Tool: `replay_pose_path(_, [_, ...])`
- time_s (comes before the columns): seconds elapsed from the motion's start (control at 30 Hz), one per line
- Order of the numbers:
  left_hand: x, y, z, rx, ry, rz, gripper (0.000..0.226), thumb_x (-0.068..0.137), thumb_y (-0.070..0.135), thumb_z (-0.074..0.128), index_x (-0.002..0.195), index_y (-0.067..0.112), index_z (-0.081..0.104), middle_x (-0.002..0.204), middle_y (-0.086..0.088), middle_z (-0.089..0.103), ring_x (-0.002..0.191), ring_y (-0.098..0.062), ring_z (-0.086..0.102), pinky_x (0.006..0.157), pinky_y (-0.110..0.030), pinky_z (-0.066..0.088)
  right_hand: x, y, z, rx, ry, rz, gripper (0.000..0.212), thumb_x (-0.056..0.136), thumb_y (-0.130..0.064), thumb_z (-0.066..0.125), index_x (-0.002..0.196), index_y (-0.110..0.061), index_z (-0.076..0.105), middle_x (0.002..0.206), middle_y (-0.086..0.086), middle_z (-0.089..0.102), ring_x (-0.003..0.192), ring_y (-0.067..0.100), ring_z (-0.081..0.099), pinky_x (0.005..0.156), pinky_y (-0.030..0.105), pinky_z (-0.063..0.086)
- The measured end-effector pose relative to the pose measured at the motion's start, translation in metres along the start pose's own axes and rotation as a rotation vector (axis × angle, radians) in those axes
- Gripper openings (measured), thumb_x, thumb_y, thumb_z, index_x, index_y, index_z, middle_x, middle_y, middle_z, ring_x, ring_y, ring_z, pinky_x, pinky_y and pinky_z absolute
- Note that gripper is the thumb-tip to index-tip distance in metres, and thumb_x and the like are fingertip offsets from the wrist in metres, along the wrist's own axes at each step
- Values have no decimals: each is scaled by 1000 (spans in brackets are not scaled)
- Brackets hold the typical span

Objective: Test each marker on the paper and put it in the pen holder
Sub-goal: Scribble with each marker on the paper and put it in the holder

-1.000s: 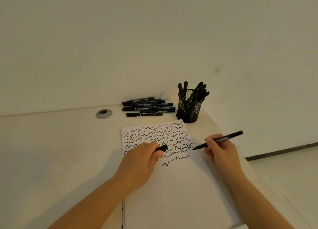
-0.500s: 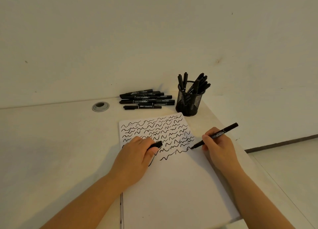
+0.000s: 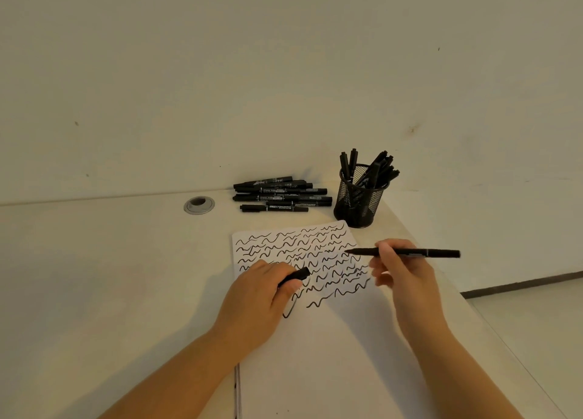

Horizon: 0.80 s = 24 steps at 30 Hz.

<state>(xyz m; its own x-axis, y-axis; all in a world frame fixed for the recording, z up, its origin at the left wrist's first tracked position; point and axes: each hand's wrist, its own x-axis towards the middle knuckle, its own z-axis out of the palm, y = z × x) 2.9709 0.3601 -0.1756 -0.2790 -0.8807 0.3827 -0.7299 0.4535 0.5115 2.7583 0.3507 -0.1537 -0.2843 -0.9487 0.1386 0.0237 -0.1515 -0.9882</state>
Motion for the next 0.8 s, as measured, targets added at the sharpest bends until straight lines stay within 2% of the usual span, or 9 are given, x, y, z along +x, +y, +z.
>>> replay_pose_path(0.1, [-1,1,-1,-28,5,-10,45,86,51,27,101,23,59,75,23,47,74,-1,39,62,-11,31,-5,3,21,301,-107,171,32,95,-16,44,71,-15,66,54,3,59,51,12,55,46,22,45])
replay_pose_path(0.23, [-2,1,-2,-33,-3,-24,36,89,48,32,99,25,58,70,28,41,74,5,40,62,-11,32,-6,13,26,373,-99,156,32,94,-8,42,69,-11,62,49,4,56,45,14,53,43,21,44])
replay_pose_path(0.3, [0,1,-5,-41,0,-19,40,87,50,30,98,25,59,70,28,41,74,6,40,62,-11,32,-5,15,26,394,-108,133,26,94,-5,42,73,-9,58,50,4,57,45,15,54,43,22,45])
replay_pose_path(0.43, [2,2,-4,-37,-31,4,40,87,50,30,98,26,59,72,24,44,75,0,40,64,-14,33,-7,17,26,338,-181,108,15,89,-6,46,78,-8,56,53,8,59,48,17,57,45,23,47])
replay_pose_path(0.53, [1,5,-3,-46,-49,14,40,87,51,29,97,26,59,71,24,43,76,-1,39,63,-14,32,-9,19,26,304,-194,92,19,92,-4,44,78,-9,56,52,7,58,48,17,57,46,23,46])
replay_pose_path(0.8, [-1,5,-2,-63,-76,34,45,84,56,25,94,27,57,72,23,44,77,4,39,63,-11,30,-16,19,28,160,-282,49,12,92,-6,44,85,-9,52,58,11,64,52,19,58,52,25,49])
